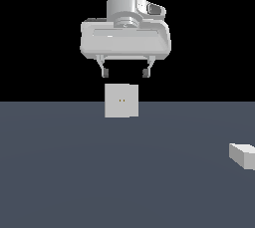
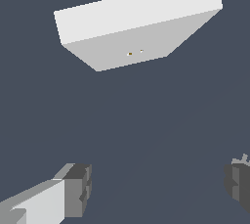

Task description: Plug the charger into the wall socket.

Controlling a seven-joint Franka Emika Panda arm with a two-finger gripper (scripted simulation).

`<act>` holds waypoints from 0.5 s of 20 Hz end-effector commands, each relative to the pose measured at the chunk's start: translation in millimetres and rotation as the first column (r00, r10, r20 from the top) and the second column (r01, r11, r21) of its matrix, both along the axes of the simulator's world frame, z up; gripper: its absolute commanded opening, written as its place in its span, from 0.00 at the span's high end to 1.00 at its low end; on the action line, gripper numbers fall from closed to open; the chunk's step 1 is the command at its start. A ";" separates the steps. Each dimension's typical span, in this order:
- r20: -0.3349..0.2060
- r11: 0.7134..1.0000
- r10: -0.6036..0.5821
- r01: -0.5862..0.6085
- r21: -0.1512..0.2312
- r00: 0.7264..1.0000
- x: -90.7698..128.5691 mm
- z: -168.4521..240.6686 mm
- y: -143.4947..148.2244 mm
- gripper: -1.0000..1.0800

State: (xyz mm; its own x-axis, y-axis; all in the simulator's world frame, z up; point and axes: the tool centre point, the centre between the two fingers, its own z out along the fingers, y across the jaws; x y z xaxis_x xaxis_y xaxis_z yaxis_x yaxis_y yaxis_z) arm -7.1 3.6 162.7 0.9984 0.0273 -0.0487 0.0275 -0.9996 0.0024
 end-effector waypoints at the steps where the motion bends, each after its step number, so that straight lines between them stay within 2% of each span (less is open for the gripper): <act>1: 0.000 1.000 0.000 0.000 0.000 1.000 0.0 0.0 0.0 0.04; 10: 0.018 1.000 -0.023 0.023 -0.002 1.000 -7.1 -8.0 -17.8 0.04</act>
State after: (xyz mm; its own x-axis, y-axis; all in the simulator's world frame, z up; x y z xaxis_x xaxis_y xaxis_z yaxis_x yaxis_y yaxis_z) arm -12.1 -8.8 157.1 0.9993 0.0113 -0.0352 0.0115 -0.9999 0.0040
